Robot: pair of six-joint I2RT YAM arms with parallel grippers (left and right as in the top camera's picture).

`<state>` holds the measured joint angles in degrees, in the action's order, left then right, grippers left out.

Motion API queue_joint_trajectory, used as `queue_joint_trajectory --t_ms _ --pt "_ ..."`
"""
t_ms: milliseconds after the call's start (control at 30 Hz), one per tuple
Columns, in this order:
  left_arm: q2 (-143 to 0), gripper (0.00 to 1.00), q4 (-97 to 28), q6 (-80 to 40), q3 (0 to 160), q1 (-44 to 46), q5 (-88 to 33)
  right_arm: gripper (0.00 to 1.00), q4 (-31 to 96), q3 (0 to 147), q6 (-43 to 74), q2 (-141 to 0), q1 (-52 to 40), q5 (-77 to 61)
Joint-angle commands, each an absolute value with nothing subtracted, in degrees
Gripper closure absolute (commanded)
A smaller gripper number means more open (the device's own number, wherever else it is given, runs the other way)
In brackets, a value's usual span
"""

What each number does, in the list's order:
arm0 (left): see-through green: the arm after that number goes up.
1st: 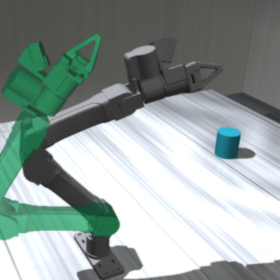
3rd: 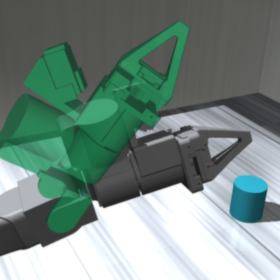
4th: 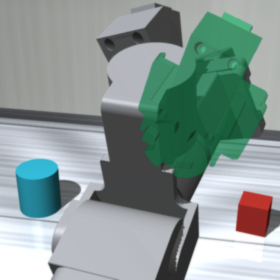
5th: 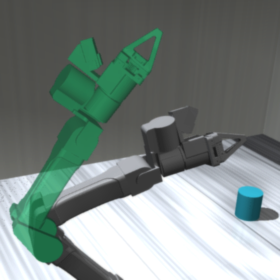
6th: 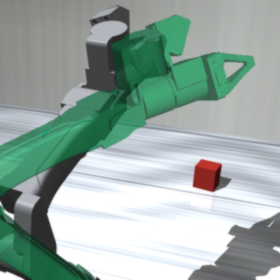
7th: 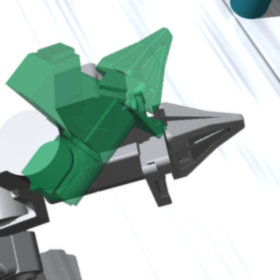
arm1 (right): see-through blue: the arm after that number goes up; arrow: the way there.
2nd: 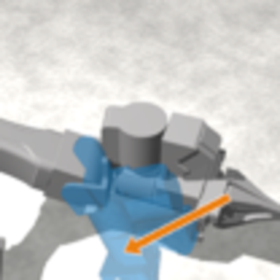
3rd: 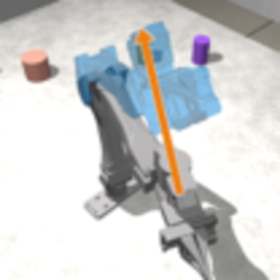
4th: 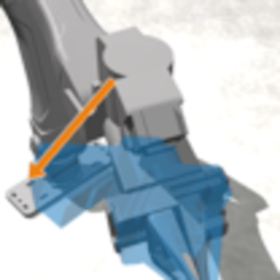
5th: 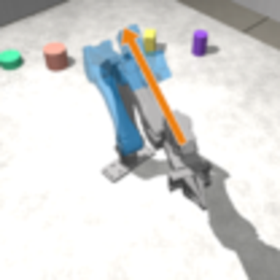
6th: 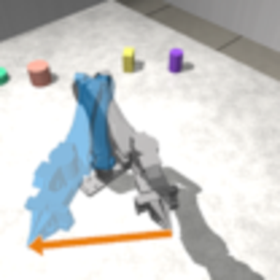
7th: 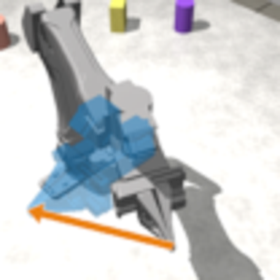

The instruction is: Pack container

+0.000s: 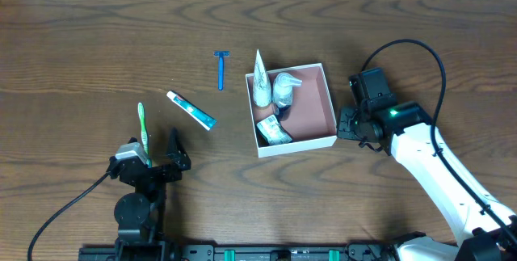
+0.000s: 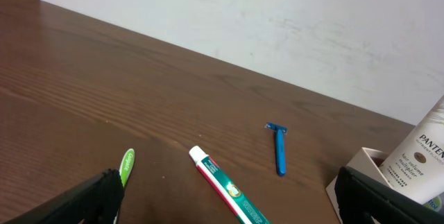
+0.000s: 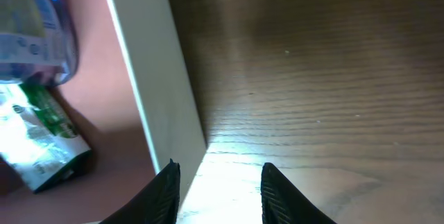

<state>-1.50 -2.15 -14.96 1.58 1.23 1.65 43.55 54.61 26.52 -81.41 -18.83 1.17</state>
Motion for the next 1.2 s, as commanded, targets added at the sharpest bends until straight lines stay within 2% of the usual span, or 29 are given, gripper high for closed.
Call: queue_joint_trajectory --t_ms 0,300,433,567,867,1167 --pt "-1.5 0.02 -4.0 -14.4 0.2 1.0 2.1 0.63 43.3 54.1 26.9 -81.7 -20.0 -0.7" --pt "-1.5 0.02 -4.0 -14.4 0.2 1.0 2.1 0.64 42.5 54.1 27.0 -81.7 -21.1 -0.2" --pt "-1.5 0.02 -4.0 -14.4 0.2 1.0 2.1 0.68 39.6 54.1 25.2 -81.4 -20.3 -0.9" --pt "-1.5 0.02 -4.0 -14.4 0.2 1.0 2.1 0.66 36.8 54.2 23.1 -80.4 -20.2 -2.0" --pt "-1.5 0.02 -4.0 -14.4 0.2 1.0 2.1 0.65 39.4 54.1 24.8 -81.2 -16.5 -0.1" --pt "-1.5 0.02 -4.0 -14.4 0.2 1.0 2.1 0.66 39.4 52.1 25.3 -83.2 -16.6 -0.5"
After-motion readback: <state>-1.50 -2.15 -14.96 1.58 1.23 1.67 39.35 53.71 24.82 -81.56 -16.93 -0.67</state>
